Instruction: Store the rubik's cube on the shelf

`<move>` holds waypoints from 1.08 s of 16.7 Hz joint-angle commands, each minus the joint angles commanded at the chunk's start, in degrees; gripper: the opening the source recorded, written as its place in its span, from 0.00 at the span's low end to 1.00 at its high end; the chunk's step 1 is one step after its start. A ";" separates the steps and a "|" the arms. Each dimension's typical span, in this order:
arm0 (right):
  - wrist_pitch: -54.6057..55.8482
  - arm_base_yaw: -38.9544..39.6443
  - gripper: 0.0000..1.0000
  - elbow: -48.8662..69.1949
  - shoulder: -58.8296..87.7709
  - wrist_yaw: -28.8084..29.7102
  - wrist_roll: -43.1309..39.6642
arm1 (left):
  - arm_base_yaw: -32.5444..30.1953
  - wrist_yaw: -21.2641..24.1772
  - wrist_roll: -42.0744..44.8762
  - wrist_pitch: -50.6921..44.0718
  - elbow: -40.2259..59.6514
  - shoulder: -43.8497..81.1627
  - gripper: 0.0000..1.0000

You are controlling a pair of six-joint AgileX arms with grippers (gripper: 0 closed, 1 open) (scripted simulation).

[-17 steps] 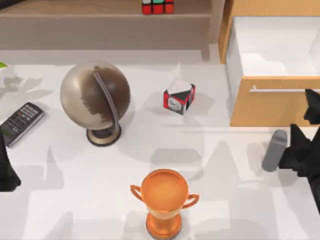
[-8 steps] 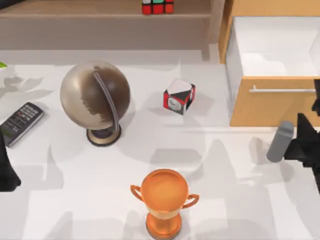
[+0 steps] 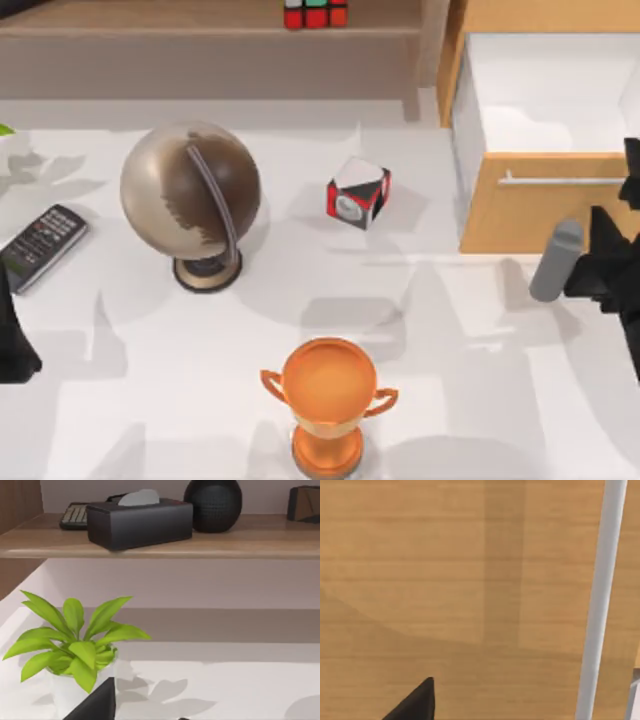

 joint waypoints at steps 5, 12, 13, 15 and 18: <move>-0.65 -0.32 1.00 0.69 0.03 -0.32 -0.01 | 0.00 0.00 0.00 0.00 0.00 0.00 1.00; -0.65 -0.32 0.55 0.69 0.03 -0.32 -0.01 | 0.00 0.00 0.00 0.00 0.00 0.00 1.00; -0.65 -0.32 0.47 0.69 0.03 -0.32 -0.01 | 0.00 0.00 0.00 0.00 0.00 0.00 1.00; -0.65 -0.32 0.32 0.69 0.03 -0.32 -0.01 | 0.00 0.00 0.00 0.00 0.00 0.00 1.00; -0.65 -0.32 0.10 0.69 0.03 -0.32 -0.01 | 0.00 0.00 0.00 0.00 0.00 0.00 1.00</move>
